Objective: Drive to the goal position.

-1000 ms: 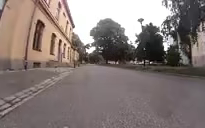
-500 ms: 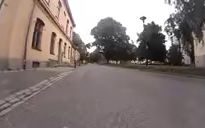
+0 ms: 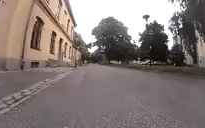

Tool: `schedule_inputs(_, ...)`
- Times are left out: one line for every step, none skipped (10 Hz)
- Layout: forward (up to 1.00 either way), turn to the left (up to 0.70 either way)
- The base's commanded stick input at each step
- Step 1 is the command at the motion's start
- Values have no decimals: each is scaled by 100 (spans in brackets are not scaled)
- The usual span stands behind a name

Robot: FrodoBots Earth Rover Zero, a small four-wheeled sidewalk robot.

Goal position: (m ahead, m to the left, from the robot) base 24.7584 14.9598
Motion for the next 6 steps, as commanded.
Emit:
schedule_inputs(70,-6)
schedule_inputs(70,0)
schedule_inputs(70,0)
schedule_inputs(70,0)
schedule_inputs(70,0)
schedule_inputs(70,0)
